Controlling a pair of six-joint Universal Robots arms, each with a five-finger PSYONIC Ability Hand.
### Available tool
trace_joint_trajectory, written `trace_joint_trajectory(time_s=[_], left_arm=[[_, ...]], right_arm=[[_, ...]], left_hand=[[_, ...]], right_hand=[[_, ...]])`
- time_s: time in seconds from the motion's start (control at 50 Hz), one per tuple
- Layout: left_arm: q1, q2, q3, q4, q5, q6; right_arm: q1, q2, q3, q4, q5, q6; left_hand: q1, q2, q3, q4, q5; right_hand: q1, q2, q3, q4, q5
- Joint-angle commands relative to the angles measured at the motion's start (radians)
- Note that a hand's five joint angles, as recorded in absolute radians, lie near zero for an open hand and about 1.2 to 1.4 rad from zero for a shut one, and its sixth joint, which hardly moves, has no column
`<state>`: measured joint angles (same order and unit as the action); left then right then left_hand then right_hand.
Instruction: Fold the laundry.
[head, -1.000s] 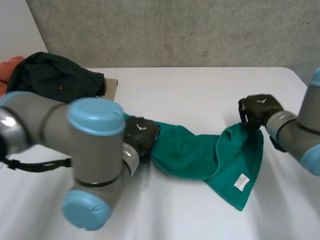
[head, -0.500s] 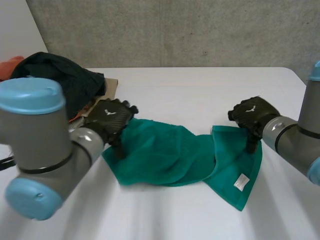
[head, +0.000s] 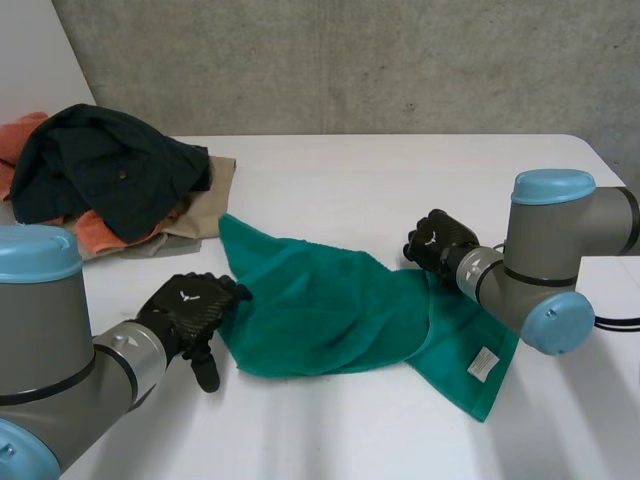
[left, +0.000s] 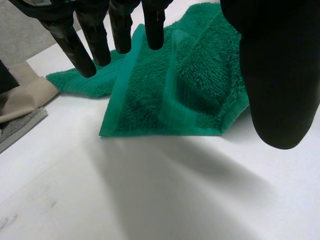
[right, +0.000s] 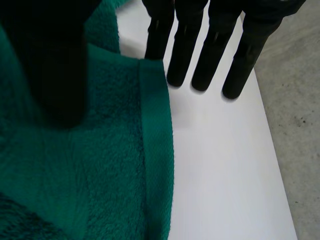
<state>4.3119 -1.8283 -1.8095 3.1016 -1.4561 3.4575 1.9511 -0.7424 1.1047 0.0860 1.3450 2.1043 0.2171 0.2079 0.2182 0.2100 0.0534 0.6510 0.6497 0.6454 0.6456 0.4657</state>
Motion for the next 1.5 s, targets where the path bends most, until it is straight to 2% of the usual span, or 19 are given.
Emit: trace_joint_trajectory(time_s=[0.02,0.12,0.22,0.38,0.52,0.66,0.72,0.74,0.76,0.78,0.8,0.94,1.04,1.1,1.14,1.2,1.32,1.42,1.5], left_arm=[[0.0,0.009,0.006,0.002,-0.003,0.0],[-0.004,0.003,0.024,0.02,-0.006,-0.004],[-0.011,-0.031,0.053,0.051,-0.009,-0.027],[-0.04,-0.127,0.122,0.048,-0.02,-0.057],[-0.087,-0.183,0.185,0.054,-0.027,-0.063],[-0.138,-0.291,0.298,0.045,-0.023,-0.064],[-0.178,-0.376,0.372,0.042,-0.035,-0.058],[-0.184,-0.397,0.395,0.04,-0.044,-0.055],[-0.192,-0.431,0.433,0.031,-0.067,-0.048],[-0.192,-0.445,0.447,0.023,-0.085,-0.044],[-0.19,-0.451,0.463,0.014,-0.107,-0.041],[-0.161,-0.267,0.421,0.02,-0.314,-0.058],[-0.138,-0.008,0.293,0.026,-0.268,-0.028],[-0.133,0.182,0.207,0.014,-0.193,0.069],[-0.123,0.207,0.185,0.002,-0.167,0.119],[-0.071,0.16,0.185,-0.064,-0.145,0.228],[0.005,-0.106,0.303,-0.083,-0.164,0.313],[0.005,-0.352,0.64,-0.083,-0.167,0.336],[-0.009,-0.416,0.939,-0.013,-0.159,0.324]], right_arm=[[-0.006,-0.011,-0.068,0.051,0.026,0.028],[0.008,-0.149,-0.023,0.047,0.043,0.166],[0.018,-0.378,0.041,0.052,0.046,0.305],[0.037,-0.644,0.07,0.123,0.048,0.408],[-0.069,-0.839,0.03,0.15,0.072,0.565],[-0.181,-0.83,0.05,0.179,0.079,0.626],[-0.207,-0.822,0.066,0.187,0.083,0.641],[-0.213,-0.822,0.07,0.187,0.085,0.646],[-0.228,-0.822,0.075,0.184,0.091,0.657],[-0.238,-0.821,0.076,0.182,0.094,0.661],[-0.248,-0.818,0.078,0.181,0.095,0.664],[-0.337,-0.755,0.08,0.182,0.086,0.669],[-0.365,-0.689,0.115,0.241,0.057,0.581],[-0.365,-0.655,0.174,0.271,0.028,0.493],[-0.362,-0.635,0.21,0.279,0.011,0.439],[-0.331,-0.547,0.283,0.281,-0.012,0.295],[-0.296,-0.431,0.264,0.265,0.023,0.243],[-0.249,-0.321,0.083,0.142,0.106,0.29],[-0.227,-0.289,-0.108,-0.016,0.178,0.391]], left_hand=[[-0.012,-0.003,-0.014,-0.005,-0.023],[-0.027,-0.018,-0.028,-0.02,-0.038],[-0.043,-0.033,-0.044,-0.035,-0.053],[-0.043,-0.033,-0.044,-0.035,-0.053],[-0.022,-0.012,-0.023,-0.014,-0.032],[0.055,0.064,0.054,0.062,0.044],[0.269,0.278,0.267,0.276,0.258],[0.389,0.398,0.387,0.396,0.378],[0.826,0.835,0.825,0.833,0.815],[1.103,1.112,1.102,1.11,1.092],[1.178,1.188,1.177,1.186,1.168],[1.179,1.188,1.178,1.186,1.168],[1.179,1.188,1.178,1.186,1.168],[1.179,1.188,1.178,1.186,1.168],[1.179,1.188,1.178,1.186,1.168],[1.179,1.188,1.178,1.186,1.168],[1.179,1.188,1.178,1.186,1.168],[1.179,1.188,1.178,1.186,1.168],[1.179,1.188,1.178,1.186,1.168]], right_hand=[[0.745,0.747,0.751,0.751,0.756],[0.745,0.747,0.751,0.751,0.756],[0.745,0.747,0.751,0.751,0.756],[0.745,0.747,0.751,0.751,0.756],[0.745,0.747,0.751,0.751,0.756],[0.745,0.747,0.751,0.751,0.756],[0.745,0.747,0.751,0.751,0.756],[0.745,0.747,0.751,0.751,0.756],[0.745,0.747,0.751,0.751,0.756],[0.745,0.747,0.751,0.751,0.756],[0.745,0.747,0.751,0.751,0.756],[0.745,0.747,0.751,0.751,0.756],[0.745,0.747,0.751,0.751,0.756],[0.745,0.747,0.751,0.751,0.756],[0.745,0.747,0.751,0.751,0.756],[0.745,0.747,0.751,0.751,0.756],[0.745,0.747,0.751,0.751,0.756],[0.745,0.747,0.751,0.751,0.756],[0.745,0.747,0.751,0.751,0.756]])
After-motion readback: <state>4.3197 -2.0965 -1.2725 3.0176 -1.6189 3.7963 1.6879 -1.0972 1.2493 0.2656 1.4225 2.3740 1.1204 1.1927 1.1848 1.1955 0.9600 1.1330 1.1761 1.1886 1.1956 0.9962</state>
